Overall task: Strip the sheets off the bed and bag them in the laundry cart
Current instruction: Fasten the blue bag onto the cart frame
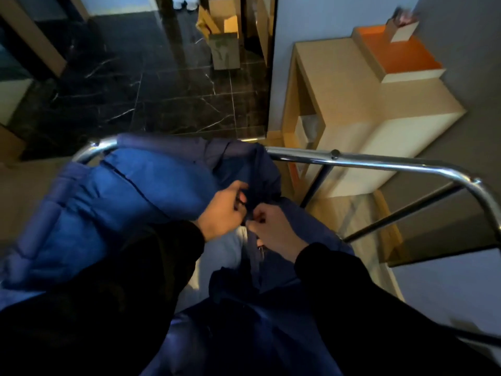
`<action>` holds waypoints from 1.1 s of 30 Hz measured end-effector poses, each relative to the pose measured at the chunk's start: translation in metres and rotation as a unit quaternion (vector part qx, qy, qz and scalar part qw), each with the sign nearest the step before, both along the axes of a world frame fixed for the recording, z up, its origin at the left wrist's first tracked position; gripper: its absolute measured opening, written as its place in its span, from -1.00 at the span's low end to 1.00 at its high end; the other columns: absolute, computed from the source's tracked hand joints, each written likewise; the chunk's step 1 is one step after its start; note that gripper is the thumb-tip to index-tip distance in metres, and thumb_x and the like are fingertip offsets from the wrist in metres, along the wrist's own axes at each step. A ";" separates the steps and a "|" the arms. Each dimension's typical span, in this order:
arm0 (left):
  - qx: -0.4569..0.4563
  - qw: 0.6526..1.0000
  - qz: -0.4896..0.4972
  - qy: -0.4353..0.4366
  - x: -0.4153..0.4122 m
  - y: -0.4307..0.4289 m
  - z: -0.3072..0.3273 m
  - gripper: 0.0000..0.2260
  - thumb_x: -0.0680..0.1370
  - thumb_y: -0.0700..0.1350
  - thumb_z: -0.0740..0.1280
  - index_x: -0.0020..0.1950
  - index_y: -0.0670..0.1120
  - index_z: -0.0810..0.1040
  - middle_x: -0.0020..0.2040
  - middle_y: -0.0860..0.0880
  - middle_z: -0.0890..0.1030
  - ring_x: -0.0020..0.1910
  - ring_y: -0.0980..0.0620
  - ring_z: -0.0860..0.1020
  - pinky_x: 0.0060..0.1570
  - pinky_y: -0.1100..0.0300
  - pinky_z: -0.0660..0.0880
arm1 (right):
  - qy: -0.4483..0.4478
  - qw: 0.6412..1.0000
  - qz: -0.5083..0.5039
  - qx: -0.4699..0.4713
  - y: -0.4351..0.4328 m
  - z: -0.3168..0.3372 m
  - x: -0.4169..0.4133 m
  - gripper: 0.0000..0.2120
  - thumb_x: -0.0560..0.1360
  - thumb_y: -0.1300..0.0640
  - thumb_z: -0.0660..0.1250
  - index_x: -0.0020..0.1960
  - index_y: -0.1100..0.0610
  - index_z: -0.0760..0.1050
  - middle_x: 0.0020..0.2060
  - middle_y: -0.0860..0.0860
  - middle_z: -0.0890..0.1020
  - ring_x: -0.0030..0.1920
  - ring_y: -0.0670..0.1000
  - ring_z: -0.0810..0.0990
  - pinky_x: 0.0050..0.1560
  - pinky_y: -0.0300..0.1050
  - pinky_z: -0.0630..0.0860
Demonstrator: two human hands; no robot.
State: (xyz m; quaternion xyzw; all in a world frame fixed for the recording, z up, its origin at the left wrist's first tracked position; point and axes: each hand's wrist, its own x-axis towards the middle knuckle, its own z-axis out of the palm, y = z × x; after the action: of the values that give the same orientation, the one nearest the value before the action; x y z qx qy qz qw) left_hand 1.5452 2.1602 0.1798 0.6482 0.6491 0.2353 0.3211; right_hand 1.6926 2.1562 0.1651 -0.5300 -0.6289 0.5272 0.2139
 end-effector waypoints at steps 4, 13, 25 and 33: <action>-0.216 0.952 0.050 -0.209 0.020 -0.041 -0.015 -0.60 0.48 -0.41 0.31 0.29 -0.22 0.35 -0.13 -0.02 0.55 -0.18 0.09 0.53 -0.22 0.26 0.50 | 0.114 0.977 -0.088 -0.155 -0.011 0.007 0.016 -0.80 0.51 0.28 0.37 -0.26 0.16 0.45 -0.38 0.06 0.55 -0.37 -0.03 0.58 -0.32 -0.10 0.59; -0.161 0.956 0.176 -0.170 0.050 -0.079 -0.042 -0.74 0.51 -0.31 0.33 -0.36 -0.12 0.43 -0.37 -0.10 0.48 -0.32 -0.01 0.47 -0.16 -0.05 0.55 | 0.086 0.987 0.006 -0.135 -0.026 0.006 0.052 -0.85 0.56 0.32 0.28 0.07 0.22 0.59 -0.15 0.04 0.67 -0.21 -0.18 0.66 -0.20 -0.34 0.54; -0.289 0.844 0.187 -0.412 0.053 -0.093 -0.030 -0.83 0.66 -0.26 0.11 0.03 -0.09 0.47 -0.02 -0.17 0.44 -0.07 -0.10 0.43 -0.27 0.12 0.62 | 0.159 0.952 -0.202 -0.166 -0.086 -0.019 0.050 -0.79 0.52 0.28 0.36 0.13 0.24 0.46 -0.19 0.10 0.63 -0.30 -0.06 0.61 -0.34 -0.25 0.55; -0.293 0.827 0.188 -0.441 0.058 -0.099 -0.003 -0.79 0.65 -0.30 0.08 -0.07 -0.11 0.44 -0.15 -0.08 0.57 -0.24 0.03 0.58 -0.20 0.10 0.59 | 0.217 0.926 -0.299 -0.082 -0.093 -0.002 0.036 -0.79 0.40 0.31 0.48 -0.02 0.15 0.53 -0.26 0.09 0.67 -0.25 -0.03 0.64 -0.17 -0.19 0.60</action>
State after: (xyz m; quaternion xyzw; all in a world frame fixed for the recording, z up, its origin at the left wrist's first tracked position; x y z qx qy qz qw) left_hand 1.6028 2.0614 0.1768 0.2161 0.5860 0.3505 0.6979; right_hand 1.7285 2.0636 0.1628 -0.5817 -0.3337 0.5909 0.4484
